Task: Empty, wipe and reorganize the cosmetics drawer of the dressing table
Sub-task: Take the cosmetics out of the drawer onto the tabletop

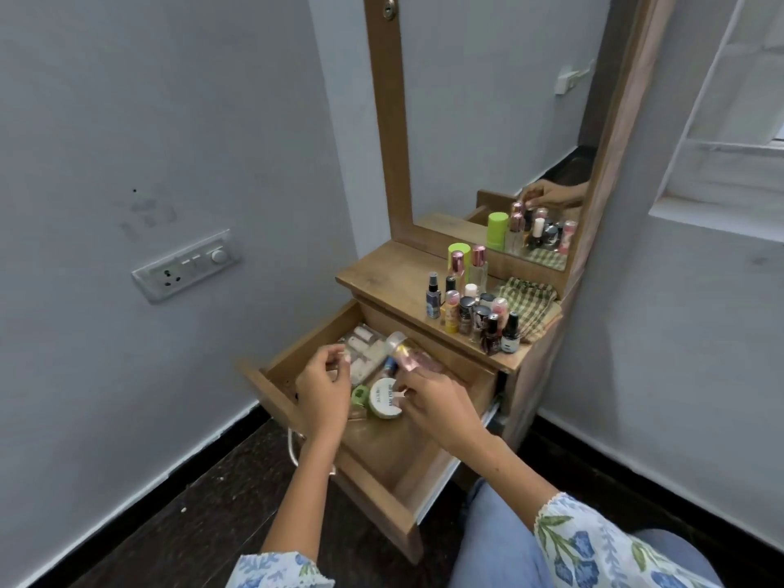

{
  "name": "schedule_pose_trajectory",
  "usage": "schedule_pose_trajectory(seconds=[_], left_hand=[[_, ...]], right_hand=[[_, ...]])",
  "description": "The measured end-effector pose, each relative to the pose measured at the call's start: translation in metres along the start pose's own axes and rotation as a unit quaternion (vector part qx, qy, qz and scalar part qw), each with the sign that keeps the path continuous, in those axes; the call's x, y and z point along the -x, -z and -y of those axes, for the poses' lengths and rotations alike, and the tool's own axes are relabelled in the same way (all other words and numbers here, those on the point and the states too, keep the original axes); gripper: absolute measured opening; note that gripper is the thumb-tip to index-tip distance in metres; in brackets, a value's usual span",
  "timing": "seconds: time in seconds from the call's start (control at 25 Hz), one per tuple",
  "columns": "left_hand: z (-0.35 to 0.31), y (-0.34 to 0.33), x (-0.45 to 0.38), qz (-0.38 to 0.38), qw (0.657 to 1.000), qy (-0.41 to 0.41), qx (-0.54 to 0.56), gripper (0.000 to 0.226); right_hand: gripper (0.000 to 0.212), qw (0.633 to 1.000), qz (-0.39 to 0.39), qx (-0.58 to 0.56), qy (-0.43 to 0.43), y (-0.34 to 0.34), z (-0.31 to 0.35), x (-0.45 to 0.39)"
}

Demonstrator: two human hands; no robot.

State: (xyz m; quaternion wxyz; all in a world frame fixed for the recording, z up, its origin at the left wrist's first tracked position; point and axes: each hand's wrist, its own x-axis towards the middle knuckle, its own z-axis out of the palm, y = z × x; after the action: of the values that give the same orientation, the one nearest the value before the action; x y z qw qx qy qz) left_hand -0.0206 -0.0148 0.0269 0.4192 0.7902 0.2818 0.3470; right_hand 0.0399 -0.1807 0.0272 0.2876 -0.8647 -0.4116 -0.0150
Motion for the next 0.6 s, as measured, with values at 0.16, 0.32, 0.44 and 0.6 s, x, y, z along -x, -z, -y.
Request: schedule_pose_trajectory(seconds=[0.16, 0.32, 0.44, 0.6], left_hand=[[0.02, 0.015, -0.012, 0.023, 1.0, 0.015, -0.015, 0.025], [0.026, 0.013, -0.008, 0.042, 0.999, -0.008, -0.018, 0.037], [0.029, 0.013, -0.007, 0.038, 0.999, -0.009, -0.007, 0.037], [0.032, 0.013, -0.007, 0.025, 1.0, -0.012, 0.002, 0.034]], right_hand=[[0.021, 0.984, 0.103, 0.096, 0.106, -0.04, 0.021, -0.04], [0.017, 0.952, 0.174, 0.214, 0.136, -0.071, 0.033, -0.058], [0.017, 0.944, 0.169, 0.252, 0.128, -0.084, 0.031, -0.064], [0.027, 0.945, 0.18, 0.258, 0.094, -0.089, 0.025, -0.059]])
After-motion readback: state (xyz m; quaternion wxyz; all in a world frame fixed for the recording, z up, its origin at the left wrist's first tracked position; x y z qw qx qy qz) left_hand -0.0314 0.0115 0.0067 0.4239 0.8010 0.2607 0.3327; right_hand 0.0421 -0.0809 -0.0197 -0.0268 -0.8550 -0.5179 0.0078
